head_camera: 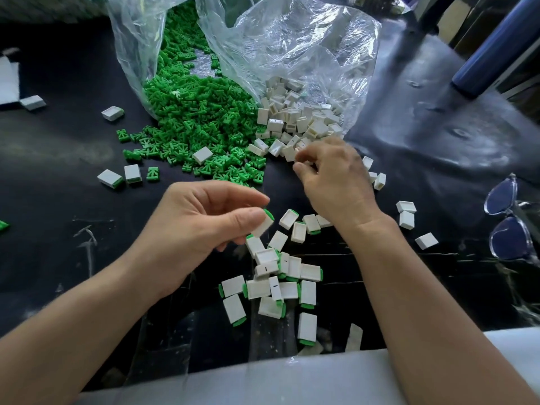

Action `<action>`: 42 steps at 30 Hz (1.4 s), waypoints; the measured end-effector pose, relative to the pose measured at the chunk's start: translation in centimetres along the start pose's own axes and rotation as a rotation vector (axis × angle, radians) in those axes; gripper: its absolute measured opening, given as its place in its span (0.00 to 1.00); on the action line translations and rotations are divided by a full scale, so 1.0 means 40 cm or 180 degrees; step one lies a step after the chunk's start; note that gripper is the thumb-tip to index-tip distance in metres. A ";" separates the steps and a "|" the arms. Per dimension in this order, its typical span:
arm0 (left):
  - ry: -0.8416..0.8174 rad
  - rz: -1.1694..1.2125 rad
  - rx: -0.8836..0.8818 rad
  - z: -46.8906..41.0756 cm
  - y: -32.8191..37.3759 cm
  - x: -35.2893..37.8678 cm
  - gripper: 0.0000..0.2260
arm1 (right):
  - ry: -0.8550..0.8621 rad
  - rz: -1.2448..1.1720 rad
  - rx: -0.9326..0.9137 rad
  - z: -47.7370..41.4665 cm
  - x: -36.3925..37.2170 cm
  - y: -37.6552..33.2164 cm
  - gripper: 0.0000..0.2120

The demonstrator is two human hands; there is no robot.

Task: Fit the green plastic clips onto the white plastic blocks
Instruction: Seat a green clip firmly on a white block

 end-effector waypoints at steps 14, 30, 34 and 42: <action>0.0011 -0.0237 -0.0391 -0.005 -0.026 -0.004 0.07 | -0.0229 0.0529 0.0030 -0.012 0.021 0.020 0.13; 0.0639 0.0534 -0.0456 -0.026 -0.033 -0.045 0.10 | -0.0783 -0.1934 -0.1369 0.083 0.022 -0.142 0.10; 0.0978 0.0470 -0.0442 -0.029 -0.033 -0.059 0.10 | -0.0551 -0.1532 -0.0814 0.051 0.015 -0.097 0.04; 0.0962 0.0751 -0.0403 -0.033 -0.033 -0.063 0.09 | -0.1117 -0.0714 -0.0717 0.058 0.056 -0.082 0.04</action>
Point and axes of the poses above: each hand's wrist, its own z-axis away from the middle knuckle, its own x-axis out of the palm, y = z × x, the point moved 5 cm from there along -z, towards the middle knuckle, and after that the axes turned 4 degrees about -z, right-handed, at the moved point
